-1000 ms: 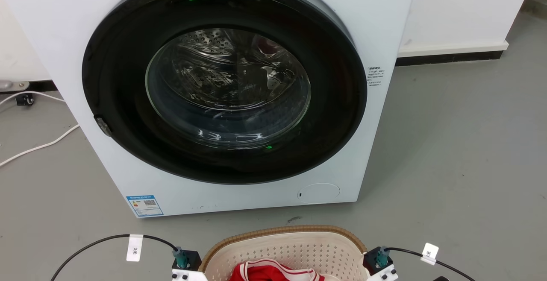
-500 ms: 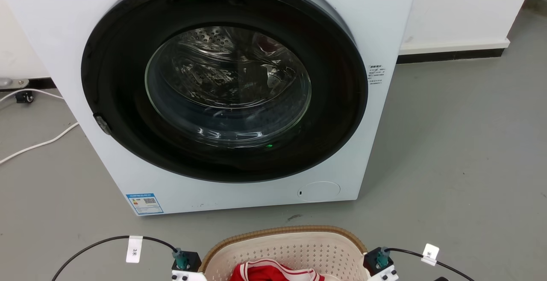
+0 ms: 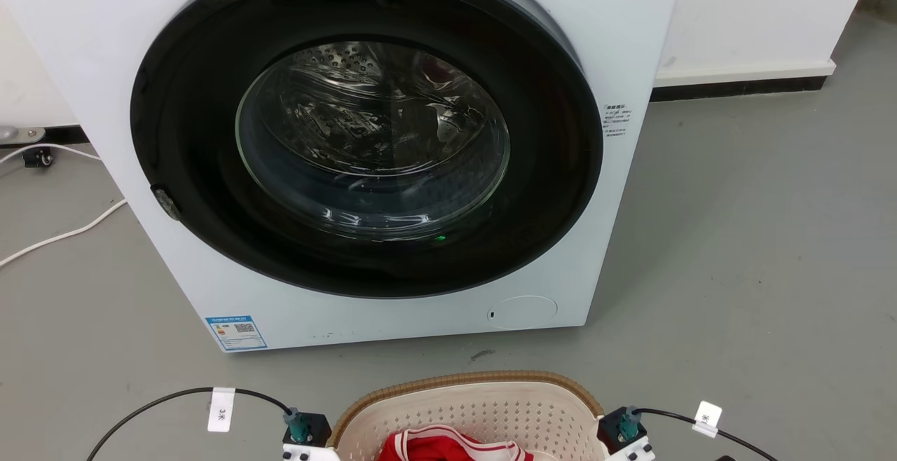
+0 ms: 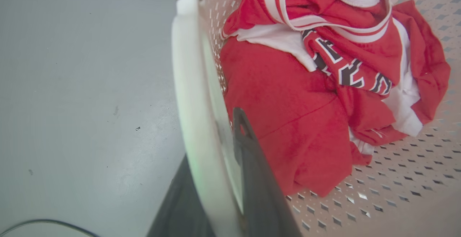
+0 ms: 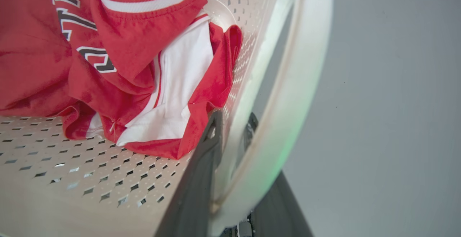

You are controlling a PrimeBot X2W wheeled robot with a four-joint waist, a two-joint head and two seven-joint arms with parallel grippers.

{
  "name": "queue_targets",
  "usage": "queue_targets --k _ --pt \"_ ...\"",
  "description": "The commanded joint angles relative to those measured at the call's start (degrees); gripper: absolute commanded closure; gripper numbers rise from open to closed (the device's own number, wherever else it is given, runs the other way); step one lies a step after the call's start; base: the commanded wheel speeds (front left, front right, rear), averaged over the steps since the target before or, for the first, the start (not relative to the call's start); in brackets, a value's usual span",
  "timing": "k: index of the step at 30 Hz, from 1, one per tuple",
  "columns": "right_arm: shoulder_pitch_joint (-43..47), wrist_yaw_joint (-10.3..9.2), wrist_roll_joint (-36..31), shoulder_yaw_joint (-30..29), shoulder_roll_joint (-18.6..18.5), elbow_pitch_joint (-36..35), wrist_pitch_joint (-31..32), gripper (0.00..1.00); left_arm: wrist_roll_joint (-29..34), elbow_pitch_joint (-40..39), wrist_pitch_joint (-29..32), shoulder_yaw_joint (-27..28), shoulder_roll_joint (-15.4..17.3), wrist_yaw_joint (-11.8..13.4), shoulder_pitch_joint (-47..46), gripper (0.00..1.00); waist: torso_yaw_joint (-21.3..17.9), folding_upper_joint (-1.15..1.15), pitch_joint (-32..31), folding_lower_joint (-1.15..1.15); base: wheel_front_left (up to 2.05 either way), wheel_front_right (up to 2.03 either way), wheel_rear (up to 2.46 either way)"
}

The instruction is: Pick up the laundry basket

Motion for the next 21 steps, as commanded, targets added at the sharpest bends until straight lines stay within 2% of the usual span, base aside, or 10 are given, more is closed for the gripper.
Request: queue_targets --k 1,21 --pt "-0.4 0.32 0.03 0.73 0.15 0.0 0.02 1.0 -0.22 -0.44 -0.82 -0.24 -0.23 -0.57 -1.47 1.0 0.01 0.0 -0.02 0.0 0.0 0.0 0.0" --pt "-0.6 0.33 1.35 1.97 0.28 0.27 -0.31 1.0 -2.45 -0.12 -1.09 -2.45 -0.24 -0.57 -1.75 1.0 0.12 0.0 0.13 0.0 0.0 0.0 0.0"
